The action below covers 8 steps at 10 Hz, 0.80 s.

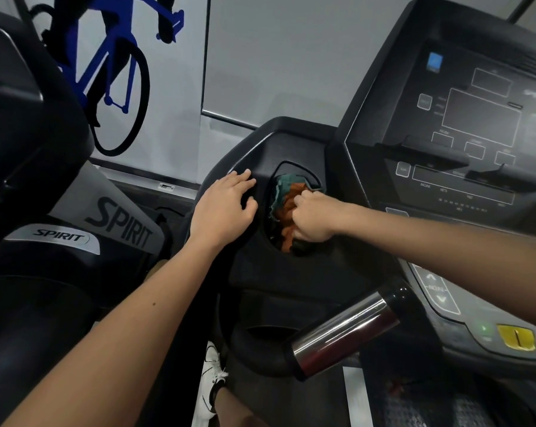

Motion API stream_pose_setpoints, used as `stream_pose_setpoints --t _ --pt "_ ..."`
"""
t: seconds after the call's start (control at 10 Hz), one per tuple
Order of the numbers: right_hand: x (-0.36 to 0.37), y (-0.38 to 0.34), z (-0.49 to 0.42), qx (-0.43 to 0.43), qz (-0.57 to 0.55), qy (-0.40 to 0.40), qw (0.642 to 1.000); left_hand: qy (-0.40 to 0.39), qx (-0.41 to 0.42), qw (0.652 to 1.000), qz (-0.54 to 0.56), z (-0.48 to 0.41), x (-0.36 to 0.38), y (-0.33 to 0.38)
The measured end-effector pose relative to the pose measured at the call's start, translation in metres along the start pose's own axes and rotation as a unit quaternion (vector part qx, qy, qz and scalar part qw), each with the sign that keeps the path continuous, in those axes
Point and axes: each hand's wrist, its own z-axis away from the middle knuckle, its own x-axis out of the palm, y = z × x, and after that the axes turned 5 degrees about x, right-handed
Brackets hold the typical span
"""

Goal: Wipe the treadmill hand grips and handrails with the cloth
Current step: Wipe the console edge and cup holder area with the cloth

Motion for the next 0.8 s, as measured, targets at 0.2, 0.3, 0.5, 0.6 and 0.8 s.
stream_pose_setpoints --t 0.2,0.3,0.5,0.6,0.8 --pt "0.01 -0.007 -0.024 -0.009 -0.179 -0.09 0.98 0.001 0.002 1.0 -0.001 0.001 0.0 0.0" --pt "0.013 -0.015 -0.032 0.007 -0.182 -0.112 0.977 0.006 0.001 1.0 0.001 0.0 0.001 0.0" --pt "0.008 -0.008 -0.025 -0.007 -0.287 -0.145 0.947 0.011 0.0 1.0 0.0 -0.001 0.002 -0.002" --pt "0.008 -0.008 -0.026 0.0 -0.33 -0.176 0.927 0.011 -0.002 1.0 0.0 0.0 0.002 -0.002" --pt "0.01 -0.009 -0.032 0.025 -0.302 -0.174 0.937 0.007 -0.004 1.0 0.003 -0.001 0.002 -0.001"
